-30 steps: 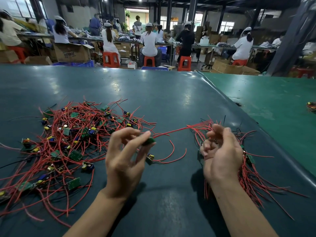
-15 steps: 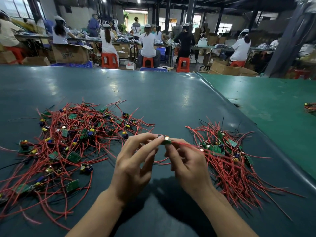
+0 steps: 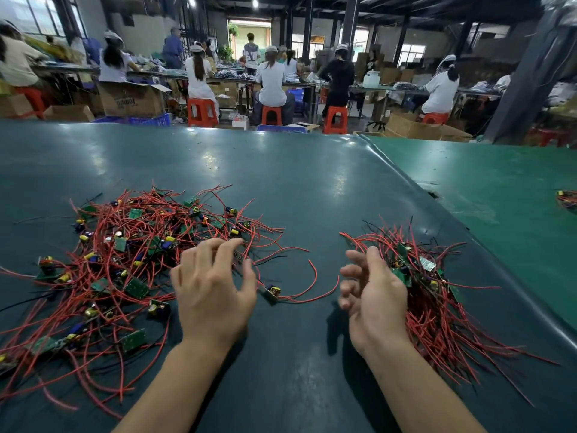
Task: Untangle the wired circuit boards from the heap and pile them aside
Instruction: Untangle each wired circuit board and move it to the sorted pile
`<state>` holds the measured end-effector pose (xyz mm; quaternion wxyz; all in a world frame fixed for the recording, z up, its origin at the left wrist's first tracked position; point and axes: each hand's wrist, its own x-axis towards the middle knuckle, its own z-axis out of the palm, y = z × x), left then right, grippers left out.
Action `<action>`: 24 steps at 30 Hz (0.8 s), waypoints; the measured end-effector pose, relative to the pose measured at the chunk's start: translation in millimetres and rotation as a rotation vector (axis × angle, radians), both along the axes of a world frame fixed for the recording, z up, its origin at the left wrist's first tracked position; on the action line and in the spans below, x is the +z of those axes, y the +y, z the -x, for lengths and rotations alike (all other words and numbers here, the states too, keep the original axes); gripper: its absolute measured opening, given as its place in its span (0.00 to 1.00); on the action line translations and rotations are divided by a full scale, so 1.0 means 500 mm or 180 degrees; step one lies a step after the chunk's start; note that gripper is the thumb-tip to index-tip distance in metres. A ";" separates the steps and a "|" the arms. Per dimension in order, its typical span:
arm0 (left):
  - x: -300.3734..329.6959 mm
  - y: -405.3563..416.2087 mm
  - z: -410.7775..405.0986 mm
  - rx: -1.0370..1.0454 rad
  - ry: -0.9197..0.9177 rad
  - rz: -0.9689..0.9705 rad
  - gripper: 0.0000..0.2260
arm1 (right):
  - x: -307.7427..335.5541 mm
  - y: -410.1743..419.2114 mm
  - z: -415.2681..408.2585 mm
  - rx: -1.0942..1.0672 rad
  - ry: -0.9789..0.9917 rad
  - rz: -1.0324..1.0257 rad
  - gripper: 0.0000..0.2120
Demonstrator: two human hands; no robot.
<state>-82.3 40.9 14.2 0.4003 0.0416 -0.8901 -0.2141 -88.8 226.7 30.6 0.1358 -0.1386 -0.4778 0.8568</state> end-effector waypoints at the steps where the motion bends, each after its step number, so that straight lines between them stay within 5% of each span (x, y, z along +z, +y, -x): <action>1: -0.001 -0.010 0.003 0.0330 -0.0307 0.0040 0.16 | 0.002 -0.002 -0.002 0.0050 0.0129 -0.0152 0.17; 4: 0.004 -0.043 0.010 0.1028 -0.1246 -0.0040 0.21 | 0.005 -0.007 -0.006 0.0179 0.0360 -0.0532 0.19; 8: 0.000 -0.057 0.013 0.1237 -0.1990 0.0219 0.16 | 0.003 -0.013 -0.013 0.0286 0.0529 -0.0897 0.20; 20: 0.008 -0.067 0.017 0.0829 -0.0844 -0.0519 0.10 | 0.002 -0.012 -0.018 0.0475 0.0519 -0.1102 0.19; 24: 0.011 -0.051 0.013 0.0009 -0.0342 -0.0387 0.09 | 0.002 -0.012 -0.018 0.0526 0.0448 -0.1168 0.19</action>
